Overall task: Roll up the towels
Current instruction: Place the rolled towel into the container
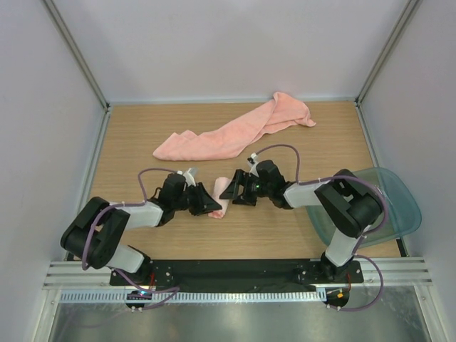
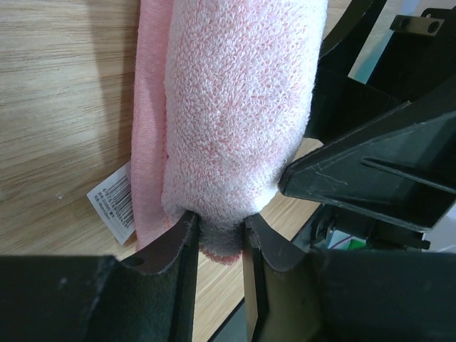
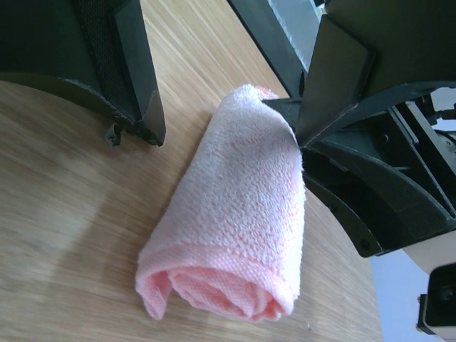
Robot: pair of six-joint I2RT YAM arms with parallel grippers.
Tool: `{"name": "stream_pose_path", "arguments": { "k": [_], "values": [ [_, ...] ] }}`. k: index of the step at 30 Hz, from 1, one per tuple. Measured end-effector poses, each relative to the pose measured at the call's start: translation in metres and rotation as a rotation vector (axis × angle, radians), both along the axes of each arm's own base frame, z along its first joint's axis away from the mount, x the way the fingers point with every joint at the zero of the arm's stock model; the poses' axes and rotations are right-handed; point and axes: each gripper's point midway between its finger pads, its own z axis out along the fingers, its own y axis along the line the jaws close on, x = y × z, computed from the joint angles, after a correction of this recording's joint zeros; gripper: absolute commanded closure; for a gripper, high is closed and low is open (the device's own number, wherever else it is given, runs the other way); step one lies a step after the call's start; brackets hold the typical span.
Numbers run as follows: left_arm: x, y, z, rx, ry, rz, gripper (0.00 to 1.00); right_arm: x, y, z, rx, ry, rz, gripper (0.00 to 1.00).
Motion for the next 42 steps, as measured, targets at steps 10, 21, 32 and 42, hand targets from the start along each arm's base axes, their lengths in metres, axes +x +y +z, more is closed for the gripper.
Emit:
{"name": "stream_pose_path", "arguments": {
  "k": [10, 21, 32, 42],
  "values": [
    [0.0, 0.004, 0.0, -0.042, 0.011, -0.004, 0.94, 0.01, 0.027, -0.006, 0.016, -0.055, 0.012, 0.4],
    [0.001, 0.007, -0.001, -0.07, 0.016, 0.003, 0.61, 0.013, 0.037, -0.011, 0.006, -0.066, 0.003, 0.96],
    [-0.018, 0.032, 0.012, 0.057, -0.002, 0.02, 0.31, 0.016, 0.013, 0.027, -0.161, -0.128, 0.042, 0.99],
    [-0.018, 0.056, 0.052, 0.144, -0.127, 0.078, 0.33, 0.033, -0.157, 0.168, -0.466, -0.331, -0.311, 0.99]
  ]
}}
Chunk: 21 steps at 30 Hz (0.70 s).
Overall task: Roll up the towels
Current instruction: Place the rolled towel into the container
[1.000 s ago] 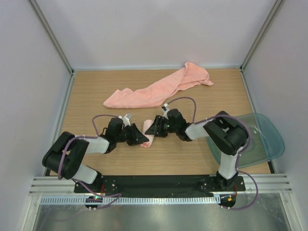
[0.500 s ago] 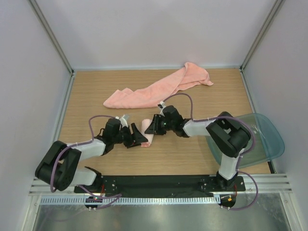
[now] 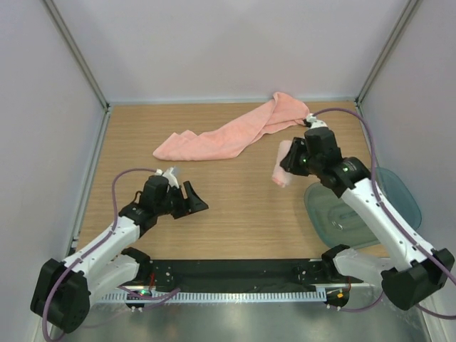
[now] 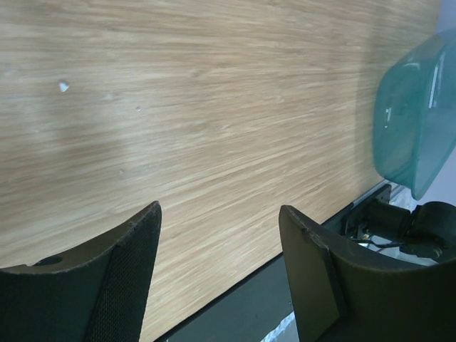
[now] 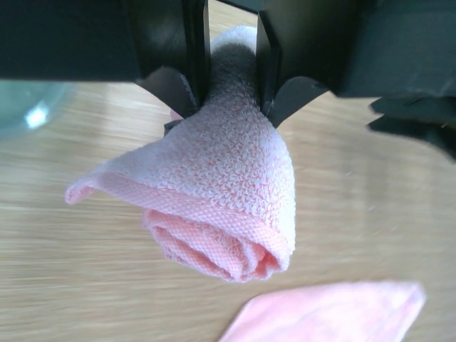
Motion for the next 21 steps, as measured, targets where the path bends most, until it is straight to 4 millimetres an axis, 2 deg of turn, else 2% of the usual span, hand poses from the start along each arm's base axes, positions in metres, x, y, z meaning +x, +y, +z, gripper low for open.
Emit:
{"name": "stream_pose_path", "arguments": {
  "k": [1, 3, 7, 9, 12, 16, 21],
  "values": [
    [-0.001, 0.002, -0.002, 0.009, 0.009, 0.004, 0.34, -0.003, -0.017, 0.008, -0.046, -0.013, -0.049, 0.99],
    [-0.005, 0.005, -0.005, 0.027, 0.034, 0.009, 0.35, -0.011, -0.053, 0.011, -0.151, 0.004, -0.152, 0.99],
    [-0.01, 0.008, -0.001, 0.05, 0.068, 0.013, 0.35, -0.036, -0.114, -0.013, -0.398, 0.134, -0.336, 0.99],
    [-0.009, 0.009, 0.009, 0.052, 0.059, 0.018, 0.35, -0.046, -0.134, -0.026, -0.516, 0.207, -0.383, 0.99],
    [-0.008, 0.011, 0.034, 0.043, 0.02, 0.025, 0.34, -0.05, -0.151, -0.041, -0.649, 0.286, -0.419, 0.99],
    [-0.005, 0.013, 0.064, 0.038, -0.04, 0.027, 0.34, -0.045, -0.157, -0.068, -0.785, 0.399, -0.415, 0.99],
    [-0.009, 0.019, 0.073, 0.077, -0.043, 0.023, 0.34, -0.044, -0.152, -0.108, -0.844, 0.514, -0.361, 0.99]
  ]
}}
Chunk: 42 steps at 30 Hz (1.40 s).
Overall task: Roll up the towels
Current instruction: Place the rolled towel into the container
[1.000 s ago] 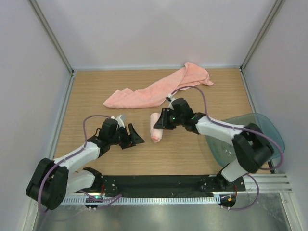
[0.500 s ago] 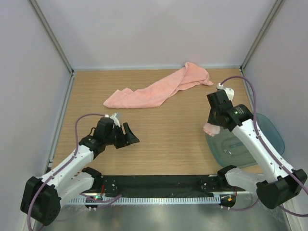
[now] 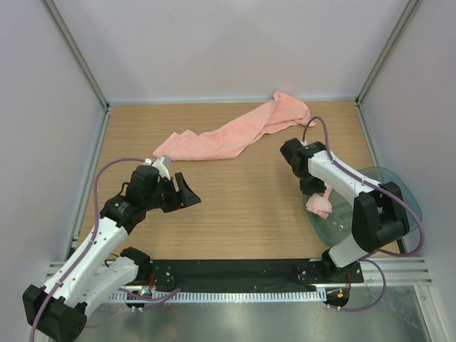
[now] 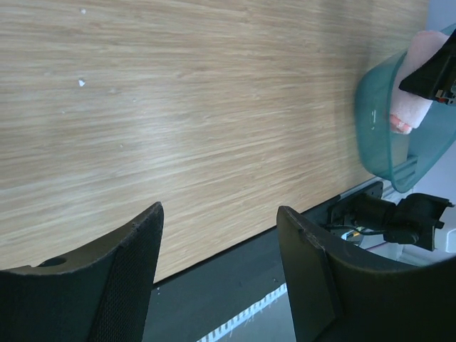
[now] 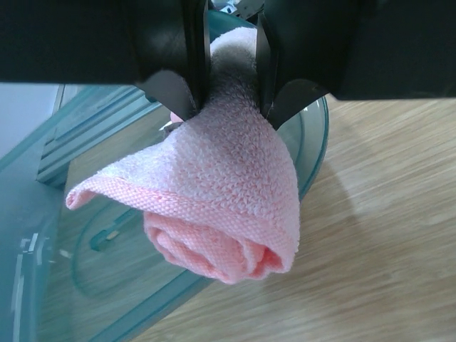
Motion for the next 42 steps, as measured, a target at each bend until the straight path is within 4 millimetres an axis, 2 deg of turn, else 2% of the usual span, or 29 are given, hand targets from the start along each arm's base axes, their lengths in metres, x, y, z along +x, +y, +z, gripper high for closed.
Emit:
{"name": "stream_pose_path", "arguments": {
  "k": [6, 8, 11, 14, 16, 21, 23, 26, 29, 34, 37, 42],
  "values": [
    [-0.006, 0.006, -0.007, 0.031, 0.03, 0.01, 0.34, -0.004, 0.026, -0.04, 0.14, 0.088, 0.043, 0.99],
    [-0.006, 0.007, -0.008, 0.036, 0.032, 0.014, 0.34, 0.002, 0.046, -0.047, 0.243, 0.075, 0.056, 0.99],
    [-0.006, 0.009, -0.009, 0.043, 0.032, 0.021, 0.34, 0.02, 0.085, -0.05, 0.442, 0.02, 0.091, 0.99],
    [-0.005, 0.01, -0.009, 0.048, 0.031, 0.025, 0.34, 0.043, 0.124, -0.043, 0.63, -0.065, 0.13, 0.99],
    [-0.005, 0.01, -0.009, 0.048, 0.031, 0.026, 0.34, 0.06, 0.147, -0.028, 0.74, -0.126, 0.171, 0.99],
    [-0.005, 0.01, -0.008, 0.046, 0.022, 0.028, 0.34, 0.085, 0.182, 0.011, 0.892, -0.22, 0.302, 0.99],
    [-0.005, 0.01, -0.007, 0.043, 0.017, 0.029, 0.34, 0.086, 0.188, 0.02, 0.948, -0.247, 0.352, 0.99],
    [-0.005, 0.01, -0.007, 0.044, 0.017, 0.029, 0.34, 0.067, 0.189, 0.019, 1.043, -0.258, 0.397, 0.99],
    [-0.006, 0.011, -0.007, 0.044, 0.018, 0.029, 0.34, 0.05, 0.179, 0.001, 1.108, -0.251, 0.368, 0.99],
    [-0.006, 0.011, -0.007, 0.043, 0.017, 0.029, 0.34, 0.033, 0.163, -0.038, 1.158, -0.232, 0.279, 0.99],
    [-0.006, 0.011, -0.007, 0.043, 0.016, 0.029, 0.34, 0.033, 0.162, -0.044, 1.197, -0.253, 0.269, 0.99],
    [-0.007, 0.011, -0.008, 0.043, 0.017, 0.029, 0.35, 0.045, 0.163, -0.05, 1.199, -0.284, 0.282, 0.99]
  ]
}}
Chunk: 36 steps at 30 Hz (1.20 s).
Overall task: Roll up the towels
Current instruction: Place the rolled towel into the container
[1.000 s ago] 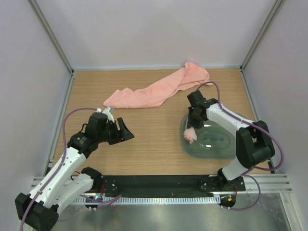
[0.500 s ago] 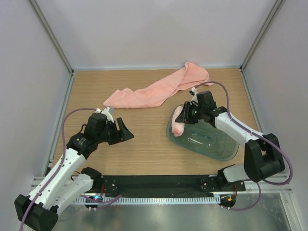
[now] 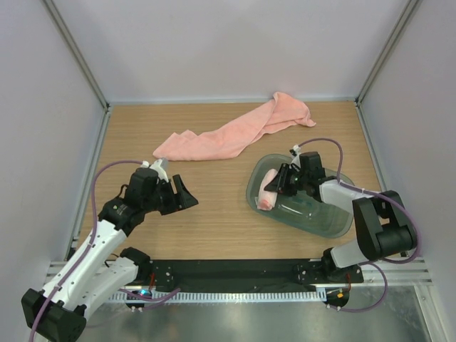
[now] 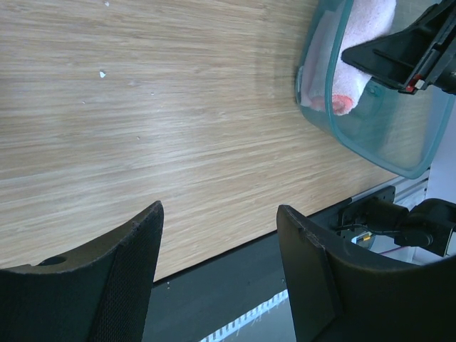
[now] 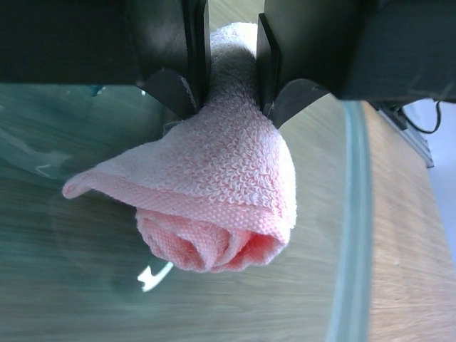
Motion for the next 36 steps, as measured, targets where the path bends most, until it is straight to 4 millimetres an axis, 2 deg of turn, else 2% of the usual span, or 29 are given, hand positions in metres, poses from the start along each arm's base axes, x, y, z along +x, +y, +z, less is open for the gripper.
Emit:
{"name": "stream_pose_path", "arguments": {
  "k": [3, 4, 6, 7, 8, 10, 15, 19, 28, 36],
  "values": [
    [0.0, 0.0, 0.0, 0.0, -0.001, 0.0, 0.34, 0.001, -0.007, -0.016, -0.048, 0.034, -0.027, 0.97],
    [0.0, 0.0, 0.0, 0.0, -0.001, 0.0, 0.34, 0.0, -0.008, -0.02, -0.052, 0.045, -0.029, 0.86],
    [0.0, 0.0, -0.001, -0.001, -0.001, 0.0, 0.35, 0.002, -0.008, -0.022, -0.053, 0.056, -0.031, 0.72],
    [0.0, 0.0, -0.001, -0.001, -0.001, 0.0, 0.35, 0.004, -0.008, -0.021, -0.055, 0.058, -0.033, 0.6],
    [0.0, 0.0, -0.001, -0.001, -0.001, 0.0, 0.35, 0.006, -0.008, -0.021, -0.058, 0.06, -0.036, 0.54],
    [0.0, 0.0, -0.001, -0.001, 0.0, -0.001, 0.35, 0.01, -0.01, -0.022, -0.073, 0.066, -0.044, 0.43],
    [0.0, 0.0, -0.002, 0.0, 0.001, 0.0, 0.35, 0.012, -0.016, -0.02, -0.125, 0.081, -0.053, 0.27],
    [0.0, 0.0, -0.002, 0.0, 0.0, 0.0, 0.35, 0.007, -0.027, -0.016, -0.189, 0.102, -0.068, 0.2],
    [0.0, 0.0, -0.002, 0.0, -0.001, 0.0, 0.35, -0.015, -0.049, -0.004, -0.3, 0.143, -0.095, 0.12],
    [0.0, 0.0, -0.002, 0.0, 0.0, 0.0, 0.35, -0.016, -0.063, 0.012, -0.368, 0.146, -0.142, 0.09]
  ]
}}
